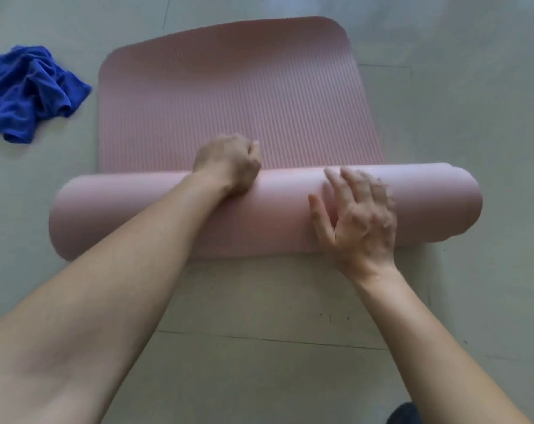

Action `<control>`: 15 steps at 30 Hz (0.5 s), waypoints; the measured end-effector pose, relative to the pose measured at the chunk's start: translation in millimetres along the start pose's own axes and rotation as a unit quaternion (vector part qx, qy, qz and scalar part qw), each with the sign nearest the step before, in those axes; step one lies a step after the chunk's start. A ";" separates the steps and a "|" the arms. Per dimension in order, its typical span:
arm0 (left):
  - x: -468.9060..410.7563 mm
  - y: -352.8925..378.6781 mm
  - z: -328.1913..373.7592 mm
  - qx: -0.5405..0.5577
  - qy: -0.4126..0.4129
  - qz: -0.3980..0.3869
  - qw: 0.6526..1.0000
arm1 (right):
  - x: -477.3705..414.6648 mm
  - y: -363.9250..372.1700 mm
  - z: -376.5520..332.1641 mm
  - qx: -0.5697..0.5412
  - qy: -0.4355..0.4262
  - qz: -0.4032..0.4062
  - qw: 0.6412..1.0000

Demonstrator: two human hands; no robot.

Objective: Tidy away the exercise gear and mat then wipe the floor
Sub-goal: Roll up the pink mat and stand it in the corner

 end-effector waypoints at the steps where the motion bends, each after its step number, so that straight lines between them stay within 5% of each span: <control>1: 8.8 5.6 1.0 0.008 0.004 -0.011 1.000 | 13.8 1.5 -1.8 0.008 -0.003 -0.003 1.000; 9: 45.2 -23.7 -7.4 0.068 0.041 0.122 0.989 | -56.4 18.7 -3.4 -0.001 0.060 -0.098 0.993; 15: 52.5 -1.7 -8.4 -0.148 0.087 -0.051 0.984 | -107.6 15.8 -13.4 -0.065 0.068 -0.055 0.994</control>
Point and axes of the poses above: each hand's wrist, its own x-axis away from the middle knuckle, its own y-axis out of the palm, z = x × y, the point moved 6 cm from there along -x, towards the middle knuckle, and after that the axes turned 9 degrees about -x, right-handed, at the moved point
